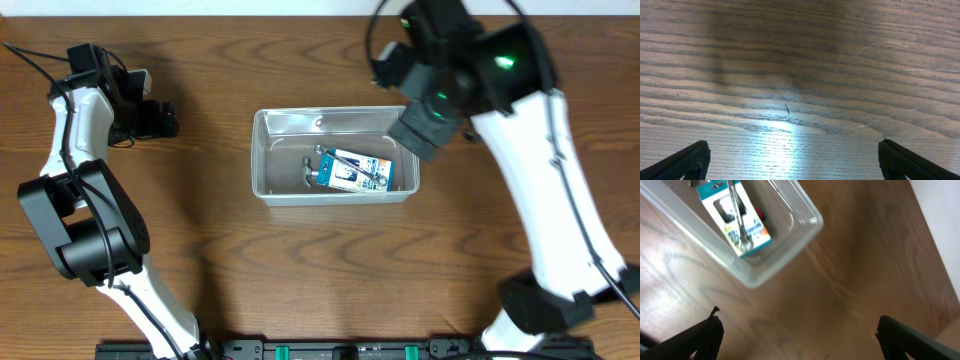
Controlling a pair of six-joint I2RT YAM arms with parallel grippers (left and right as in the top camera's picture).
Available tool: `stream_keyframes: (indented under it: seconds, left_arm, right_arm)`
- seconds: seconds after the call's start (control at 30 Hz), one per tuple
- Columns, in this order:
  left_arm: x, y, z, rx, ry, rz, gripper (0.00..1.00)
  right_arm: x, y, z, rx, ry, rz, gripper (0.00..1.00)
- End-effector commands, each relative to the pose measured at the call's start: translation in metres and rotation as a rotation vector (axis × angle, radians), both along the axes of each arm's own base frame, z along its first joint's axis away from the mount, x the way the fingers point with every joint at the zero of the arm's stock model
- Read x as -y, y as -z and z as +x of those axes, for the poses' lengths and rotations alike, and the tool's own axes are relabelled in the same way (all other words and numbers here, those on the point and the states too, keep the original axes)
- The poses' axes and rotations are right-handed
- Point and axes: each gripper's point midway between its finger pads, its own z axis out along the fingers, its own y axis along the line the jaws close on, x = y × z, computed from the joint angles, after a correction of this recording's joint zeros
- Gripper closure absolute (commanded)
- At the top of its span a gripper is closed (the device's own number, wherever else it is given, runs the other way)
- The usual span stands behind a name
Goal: Pack container
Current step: 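Raise the right gripper and withdraw it to the right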
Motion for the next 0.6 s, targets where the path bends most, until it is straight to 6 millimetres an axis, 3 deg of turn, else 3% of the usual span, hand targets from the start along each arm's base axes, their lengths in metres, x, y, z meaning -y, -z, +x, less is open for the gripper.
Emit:
stream_keyframes:
  seconds: [0.0,0.17,0.33,0.47,0.57]
  left_arm:
    - [-0.001,0.004,-0.002,-0.011,0.004,0.006,0.02]
    - [-0.001,0.004,-0.002,-0.011,0.004,0.006,0.02]
    - [-0.001,0.004,-0.002,-0.011,0.004,0.006,0.02]
    - [-0.001,0.004,-0.002,-0.011,0.004,0.006,0.02]
    - [-0.001,0.004,-0.002,-0.011,0.004,0.006,0.02]
  right_arm:
    - [0.036,-0.051,-0.019,0.147,0.185,0.105,0.01]
    - [0.091,-0.1,-0.054,0.304,0.399,0.228,0.01]
    - [0.13,-0.131,-0.097,0.441,0.513,0.274,0.01]
    - [0.152,-0.127,-0.121,0.464,0.577,0.228,0.01]
    - [0.173,-0.103,-0.128,0.405,0.667,0.153,0.01]
